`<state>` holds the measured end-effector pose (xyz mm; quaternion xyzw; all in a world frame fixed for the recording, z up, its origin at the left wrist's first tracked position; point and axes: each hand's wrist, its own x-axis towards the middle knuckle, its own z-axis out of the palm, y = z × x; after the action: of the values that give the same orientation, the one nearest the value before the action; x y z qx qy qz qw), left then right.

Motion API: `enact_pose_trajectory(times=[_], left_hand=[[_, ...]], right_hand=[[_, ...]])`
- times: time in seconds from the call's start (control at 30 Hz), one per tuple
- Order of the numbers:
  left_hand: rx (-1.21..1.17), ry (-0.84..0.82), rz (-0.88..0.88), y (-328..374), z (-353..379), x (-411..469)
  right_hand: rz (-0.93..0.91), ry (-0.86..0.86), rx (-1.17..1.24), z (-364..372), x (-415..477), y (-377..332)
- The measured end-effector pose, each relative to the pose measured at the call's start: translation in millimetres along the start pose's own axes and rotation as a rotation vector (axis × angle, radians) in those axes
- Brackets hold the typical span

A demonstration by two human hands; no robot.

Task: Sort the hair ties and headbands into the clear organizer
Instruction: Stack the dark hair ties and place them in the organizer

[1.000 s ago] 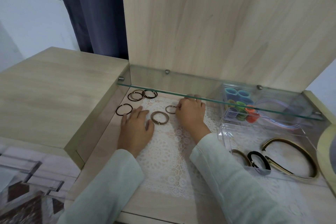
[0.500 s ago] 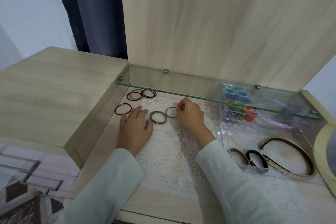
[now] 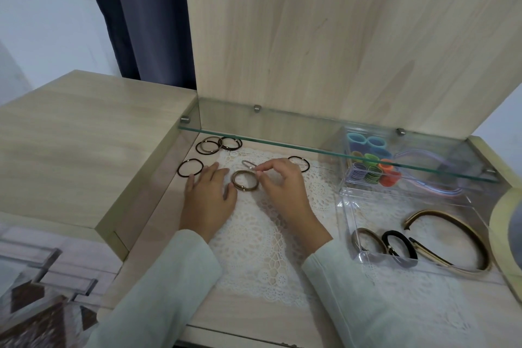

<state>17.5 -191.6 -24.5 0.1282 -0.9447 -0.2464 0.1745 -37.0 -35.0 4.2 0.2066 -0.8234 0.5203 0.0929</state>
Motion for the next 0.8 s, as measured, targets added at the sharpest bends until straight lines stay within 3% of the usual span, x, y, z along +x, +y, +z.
enact_pose_trajectory(times=[0.23, 0.57, 0.7, 0.8], left_hand=[[0.004, 0.018, 0.022, -0.9, -0.2, -1.3], [-0.005, 0.031, 0.030, -0.8, -0.2, -1.9], [-0.003, -0.005, 0.024, -2.7, 0.1, -1.4], [-0.047, -0.013, -0.001, -3.5, -0.2, 0.2]], right_hand=[[-0.176, -0.028, -0.274, 7.7, -12.1, 7.4], [-0.145, -0.050, -0.315, 7.1, -11.6, 8.5], [-0.089, 0.025, -0.281, 4.9, -11.4, 3.9], [-0.112, 0.141, -0.465, 2.0, -11.7, 6.2]])
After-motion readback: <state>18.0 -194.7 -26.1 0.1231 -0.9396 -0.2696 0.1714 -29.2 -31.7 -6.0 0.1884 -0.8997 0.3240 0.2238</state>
